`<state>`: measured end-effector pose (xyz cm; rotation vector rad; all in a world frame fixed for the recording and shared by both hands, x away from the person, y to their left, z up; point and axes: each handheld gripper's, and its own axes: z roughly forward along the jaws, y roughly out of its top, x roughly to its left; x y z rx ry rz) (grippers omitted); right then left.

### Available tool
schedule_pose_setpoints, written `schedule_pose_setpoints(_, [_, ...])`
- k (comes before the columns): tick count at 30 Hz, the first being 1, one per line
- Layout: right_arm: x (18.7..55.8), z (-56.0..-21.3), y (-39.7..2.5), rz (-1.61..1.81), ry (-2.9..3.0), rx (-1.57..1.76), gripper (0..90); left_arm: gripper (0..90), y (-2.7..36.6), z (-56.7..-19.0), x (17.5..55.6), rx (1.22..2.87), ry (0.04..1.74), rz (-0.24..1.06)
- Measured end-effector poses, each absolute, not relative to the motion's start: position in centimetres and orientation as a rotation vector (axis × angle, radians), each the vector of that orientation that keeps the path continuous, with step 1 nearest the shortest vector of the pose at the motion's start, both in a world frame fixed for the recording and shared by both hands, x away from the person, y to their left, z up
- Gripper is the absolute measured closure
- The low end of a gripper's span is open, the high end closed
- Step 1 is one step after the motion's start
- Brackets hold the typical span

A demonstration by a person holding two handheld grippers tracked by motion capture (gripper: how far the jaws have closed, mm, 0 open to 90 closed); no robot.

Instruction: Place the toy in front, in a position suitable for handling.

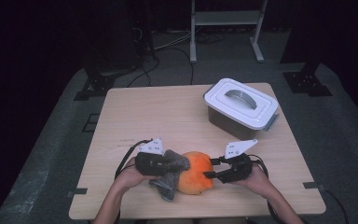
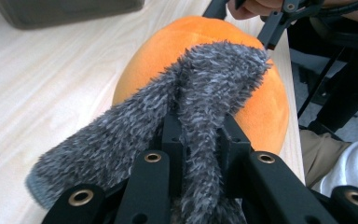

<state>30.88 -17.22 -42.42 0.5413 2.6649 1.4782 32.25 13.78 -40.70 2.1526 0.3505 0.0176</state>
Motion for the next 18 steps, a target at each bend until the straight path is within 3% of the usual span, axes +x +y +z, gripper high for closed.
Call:
schedule_pose_setpoints(3, [30.7, -42.0, -17.3, 1.463, 2.654, 0.531, 57.8, 76.3, 13.9, -39.6, 31.9, 2.145, 0.330, 0.051])
schedule_pose_setpoints(10, [30.4, -41.5, -16.7, 1.441, 2.638, 0.518, 58.8, 76.3, 12.8, -37.0, 30.5, 2.103, 0.238, 0.091])
schedule_pose_setpoints(18, [28.9, -41.1, -14.9, 1.347, 2.625, 0.404, 60.8, 76.3, 10.2, -37.2, 29.6, 2.157, 0.165, 0.085])
